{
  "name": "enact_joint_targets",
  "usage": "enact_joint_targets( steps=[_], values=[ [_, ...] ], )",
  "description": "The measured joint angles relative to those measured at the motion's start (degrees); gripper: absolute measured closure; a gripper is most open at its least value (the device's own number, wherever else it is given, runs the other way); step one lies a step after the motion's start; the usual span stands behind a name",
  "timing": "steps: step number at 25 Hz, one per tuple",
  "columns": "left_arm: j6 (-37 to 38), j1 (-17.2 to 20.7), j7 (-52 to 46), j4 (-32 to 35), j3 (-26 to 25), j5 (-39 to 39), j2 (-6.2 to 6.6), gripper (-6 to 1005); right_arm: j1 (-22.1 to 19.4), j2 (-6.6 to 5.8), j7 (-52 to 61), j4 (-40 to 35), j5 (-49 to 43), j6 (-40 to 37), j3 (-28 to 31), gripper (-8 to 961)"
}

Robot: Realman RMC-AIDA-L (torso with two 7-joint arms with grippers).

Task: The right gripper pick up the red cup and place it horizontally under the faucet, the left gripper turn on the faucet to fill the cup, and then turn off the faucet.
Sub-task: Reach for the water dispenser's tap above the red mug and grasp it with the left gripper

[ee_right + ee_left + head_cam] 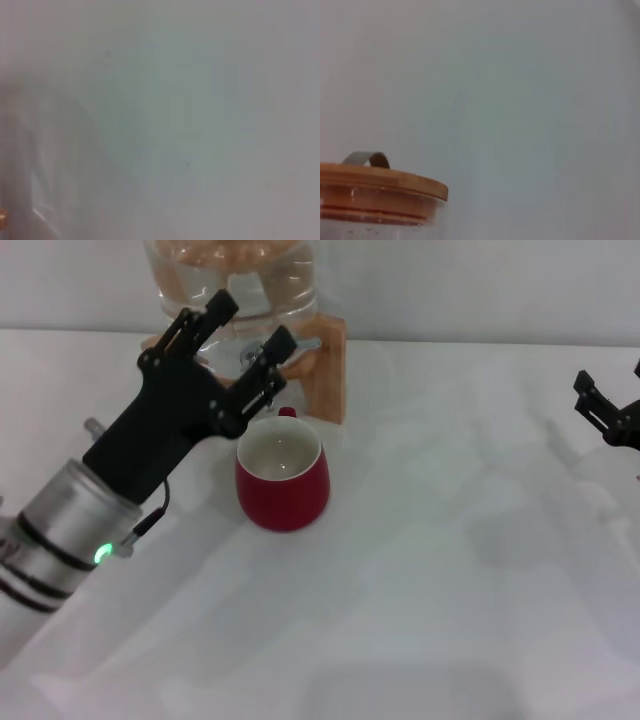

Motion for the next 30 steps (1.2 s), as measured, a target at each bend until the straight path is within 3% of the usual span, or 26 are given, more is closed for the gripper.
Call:
enact_joint_targets(
  steps=[3,8,12,14,20,24,30],
  values=[
    [2.69,-2.21,-6.32,0.34,-0.26,0.27,0.75,233,-0.11,-0.02,0.06,-0.57,0.04,-0.09,0.11,131],
    [9.5,-4.46,-15.79,5.14,-0.41,6.2,3.08,233,-0.25,0.0,-0.06,-0.73,0.09,-0.25,0.21,89],
    [16.91,-4.58,-22.91,14.74,-0.52,14.9,5.16,233,-0.32,-0.07,0.07,-0.78,0.09,-0.61,0.23,81],
    [20.44,-4.57,-26.79,19.67,-1.38,20.91,5.62,233,-0.39,-0.09,0.07,-0.83,0.09,-0.75,0.25,81],
    [24.51,-3.99,-45.1,30.92,-12.04,43.64,5.21,233,-0.87,-0.02,0.08,-0.91,0.08,-0.78,0.27,81],
    [24.27,-3.98,-59.44,39.5,-19.71,62.56,4.12,233,-1.25,-0.09,0.08,-0.92,0.13,-0.78,0.27,80],
    [21.62,-5.26,-74.6,48.66,-24.9,80.52,3.34,233,-1.09,-0.13,0.13,-0.91,0.17,-0.77,0.27,80]
  ],
)
